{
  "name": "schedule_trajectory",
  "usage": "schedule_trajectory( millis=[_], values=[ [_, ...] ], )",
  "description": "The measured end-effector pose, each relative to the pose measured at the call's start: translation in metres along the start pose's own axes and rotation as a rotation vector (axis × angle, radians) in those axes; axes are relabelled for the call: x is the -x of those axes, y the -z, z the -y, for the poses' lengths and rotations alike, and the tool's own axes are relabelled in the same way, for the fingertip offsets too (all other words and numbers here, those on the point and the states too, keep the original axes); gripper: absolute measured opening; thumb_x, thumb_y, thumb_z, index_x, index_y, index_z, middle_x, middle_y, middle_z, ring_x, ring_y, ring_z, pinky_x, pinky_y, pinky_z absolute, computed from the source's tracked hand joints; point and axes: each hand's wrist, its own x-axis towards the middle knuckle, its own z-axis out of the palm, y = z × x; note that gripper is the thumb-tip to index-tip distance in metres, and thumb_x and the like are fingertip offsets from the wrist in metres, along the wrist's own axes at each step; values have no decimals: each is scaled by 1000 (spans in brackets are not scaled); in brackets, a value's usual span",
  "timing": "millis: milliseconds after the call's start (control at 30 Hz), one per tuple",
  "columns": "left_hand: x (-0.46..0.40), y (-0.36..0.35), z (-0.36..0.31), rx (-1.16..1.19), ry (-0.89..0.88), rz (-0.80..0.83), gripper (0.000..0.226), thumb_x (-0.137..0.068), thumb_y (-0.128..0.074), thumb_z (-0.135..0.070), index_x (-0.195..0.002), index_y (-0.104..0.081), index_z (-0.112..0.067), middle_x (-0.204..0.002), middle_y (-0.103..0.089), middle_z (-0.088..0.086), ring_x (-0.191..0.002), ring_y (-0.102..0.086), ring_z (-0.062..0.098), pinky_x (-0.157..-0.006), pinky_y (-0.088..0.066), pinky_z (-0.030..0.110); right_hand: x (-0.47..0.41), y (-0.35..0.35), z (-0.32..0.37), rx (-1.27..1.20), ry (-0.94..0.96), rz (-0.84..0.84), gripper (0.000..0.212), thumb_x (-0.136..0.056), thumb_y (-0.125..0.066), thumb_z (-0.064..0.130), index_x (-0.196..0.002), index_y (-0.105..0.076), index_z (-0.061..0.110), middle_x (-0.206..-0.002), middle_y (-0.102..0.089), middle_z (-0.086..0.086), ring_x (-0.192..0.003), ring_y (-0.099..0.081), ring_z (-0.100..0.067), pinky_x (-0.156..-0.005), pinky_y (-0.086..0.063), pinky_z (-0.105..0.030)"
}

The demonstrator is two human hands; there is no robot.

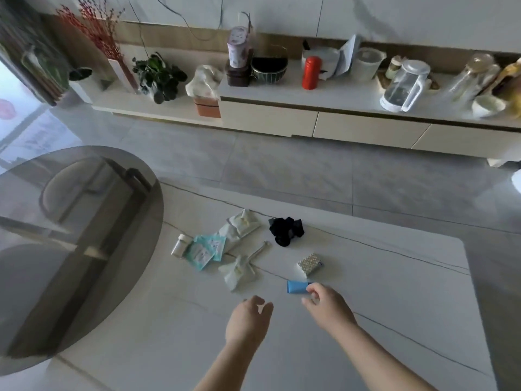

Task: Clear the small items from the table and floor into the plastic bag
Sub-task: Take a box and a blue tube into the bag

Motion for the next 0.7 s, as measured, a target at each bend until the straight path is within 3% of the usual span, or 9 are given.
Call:
schedule_trajectory(
  millis=[200, 433, 533, 633, 700],
  values=[
    [-92, -32, 31, -101, -53, -29, 42, -92, -45, -51, -128, -53, -31, -132, -52, -7, -118, -52, 15, -92, -48, 30, -74, -60, -35, 38, -8, -32, 41, -90, -57, 32, -128, -53, 18, -133, -54, 1, -125, -47, -17, -102, -39, -27],
    [-168, -60, 62, -101, 2, -148, 49, -92, -48, -43, -138, -45, -25, -144, -41, 0, -131, -32, 25, -104, -37, 36, -135, -107, -62, 190, 49, -139, 43, -84, -65, 30, -125, -58, 22, -129, -57, 4, -126, -44, -21, -100, -38, -31],
    [-193, -67, 70, -125, 2, -207, 54, -92, -50, -40, -142, -37, -25, -150, -31, 0, -138, -22, 26, -106, -35, 38, -149, -123, -68, 230, 76, -195, 45, -62, -83, 18, -105, -70, 19, -109, -68, 2, -107, -59, -29, -85, -47, -39],
    [-213, -69, 78, -172, 14, -271, 55, -92, -54, -34, -142, -32, -28, -150, -29, -1, -139, -20, 26, -105, -39, 40, -155, -134, -71, 406, 124, -331, 57, -26, -91, 13, -79, -72, 24, -81, -69, 3, -74, -65, -27, -61, -49, -34],
    [-220, -69, 80, -156, 41, -299, 57, -91, -56, -33, -142, -31, -28, -149, -31, -3, -138, -21, 24, -105, -37, 39, -157, -137, -71, 453, 127, -380, 56, -26, -91, 11, -76, -71, 25, -76, -66, 3, -69, -63, -26, -58, -46, -32]
  ],
)
